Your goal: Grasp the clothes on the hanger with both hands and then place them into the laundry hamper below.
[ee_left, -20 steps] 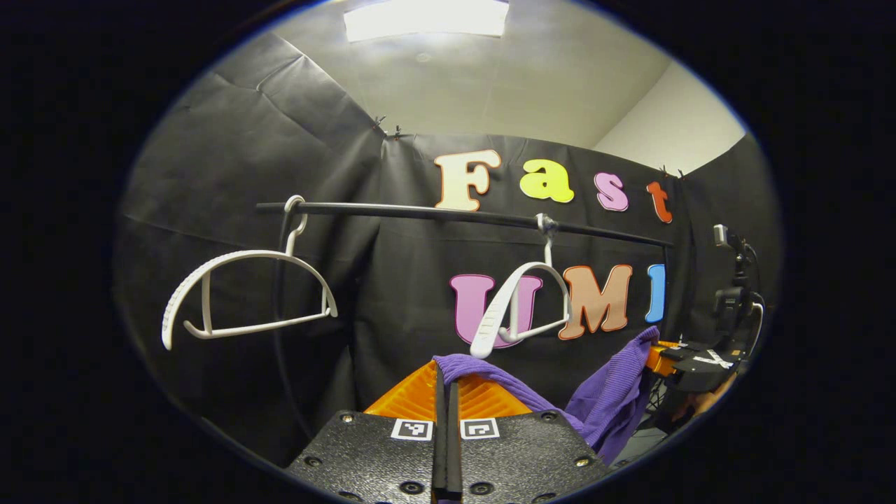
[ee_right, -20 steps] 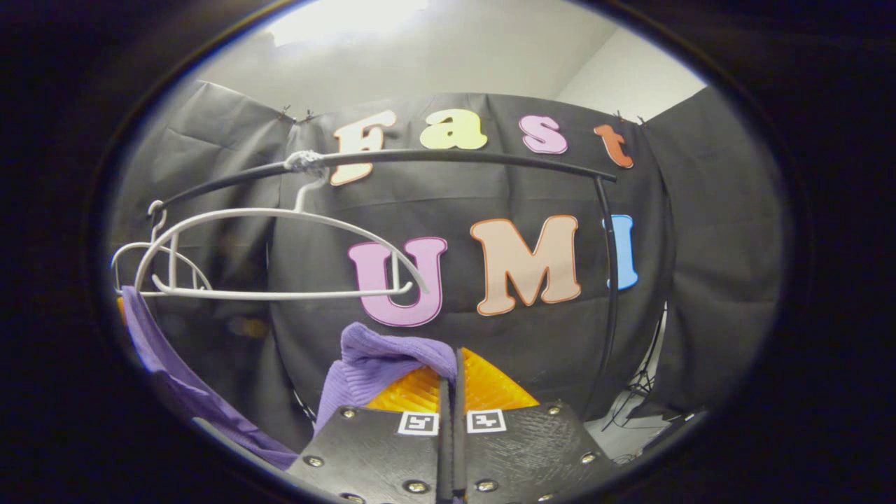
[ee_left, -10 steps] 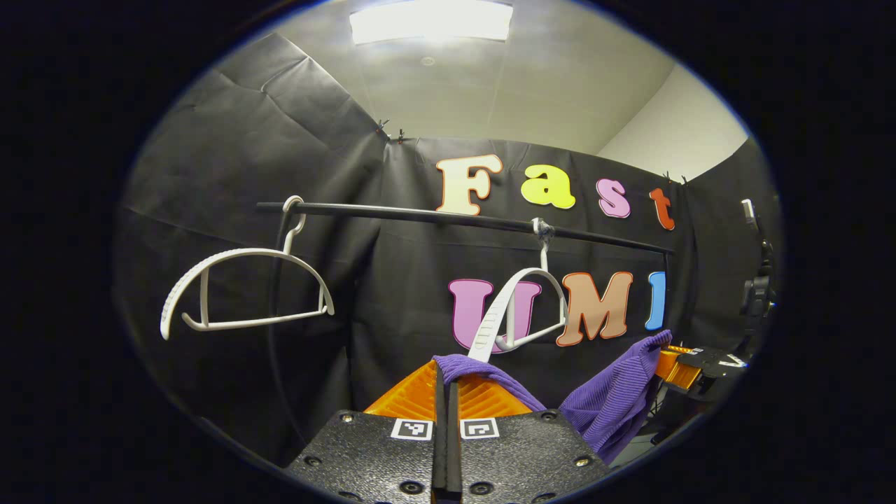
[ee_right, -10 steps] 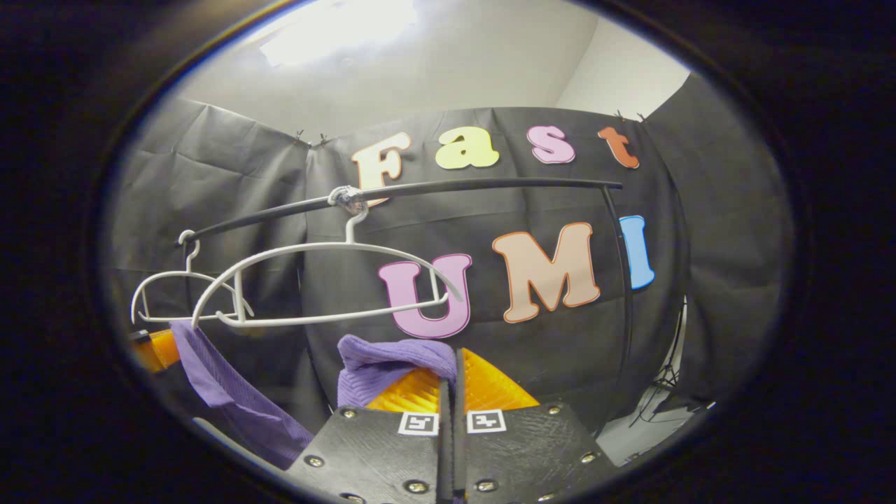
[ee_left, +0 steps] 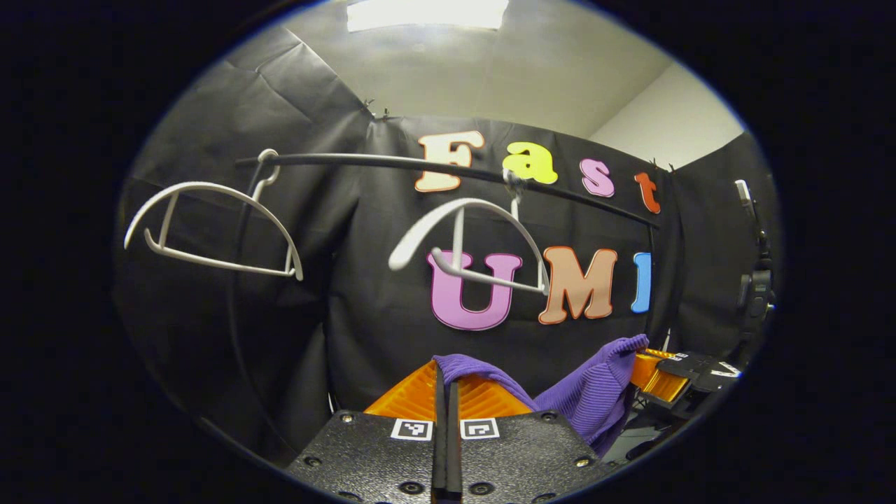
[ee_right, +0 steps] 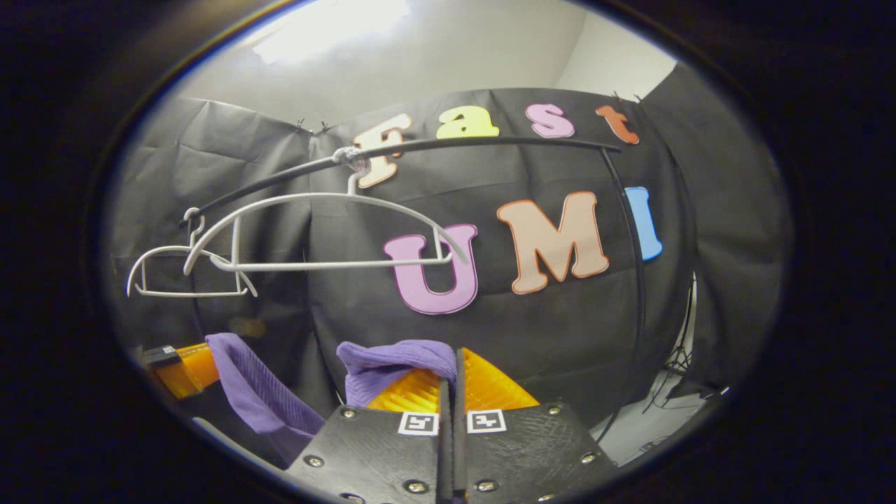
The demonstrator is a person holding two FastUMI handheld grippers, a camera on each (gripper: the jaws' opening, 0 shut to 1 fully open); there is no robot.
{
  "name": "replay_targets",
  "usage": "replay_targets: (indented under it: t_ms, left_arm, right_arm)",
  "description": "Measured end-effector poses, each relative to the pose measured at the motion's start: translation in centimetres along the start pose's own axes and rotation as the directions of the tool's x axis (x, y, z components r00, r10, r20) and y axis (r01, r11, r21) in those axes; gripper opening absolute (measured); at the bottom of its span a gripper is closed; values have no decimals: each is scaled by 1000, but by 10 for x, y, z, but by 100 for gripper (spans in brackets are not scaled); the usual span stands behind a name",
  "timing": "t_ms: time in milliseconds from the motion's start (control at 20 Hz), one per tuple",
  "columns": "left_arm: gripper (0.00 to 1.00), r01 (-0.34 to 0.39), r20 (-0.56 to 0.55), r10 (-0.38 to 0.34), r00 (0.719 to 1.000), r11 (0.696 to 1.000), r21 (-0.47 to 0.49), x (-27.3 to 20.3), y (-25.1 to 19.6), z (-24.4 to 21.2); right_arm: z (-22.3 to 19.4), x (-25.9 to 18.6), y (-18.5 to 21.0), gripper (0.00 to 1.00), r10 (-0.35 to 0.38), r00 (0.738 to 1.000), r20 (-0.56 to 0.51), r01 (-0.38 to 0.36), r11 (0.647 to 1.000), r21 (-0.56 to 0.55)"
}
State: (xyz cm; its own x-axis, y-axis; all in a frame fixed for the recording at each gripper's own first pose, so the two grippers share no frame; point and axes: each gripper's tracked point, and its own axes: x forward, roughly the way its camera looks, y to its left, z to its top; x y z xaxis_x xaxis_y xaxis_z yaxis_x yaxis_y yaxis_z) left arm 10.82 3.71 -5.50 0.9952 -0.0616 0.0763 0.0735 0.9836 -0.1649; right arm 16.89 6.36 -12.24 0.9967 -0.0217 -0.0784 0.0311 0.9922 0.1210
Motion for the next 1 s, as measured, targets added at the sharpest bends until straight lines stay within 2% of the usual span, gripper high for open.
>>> replay_targets:
  t_ms: [300,450,600,1000]
  left_arm:
    - [0,36,4,-36,999,999,-36,23,-21,-32]
    - [0,51,3,-51,999,999,-19,31,-28,-51]
    - [0,69,-12,-69,998,998,-4,39,-34,-79]
    - [0,68,-108,-64,992,997,30,50,-25,-169]
  right_arm:
    - [-25,5,-14,1,-21,1000,-8,21,999,42]
    - [-43,10,-16,1,-19,1000,-1,19,997,74]
    - [-78,17,-21,1,-18,999,-45,24,992,128]
    - [-185,34,-32,1,-27,979,-204,61,985,164]
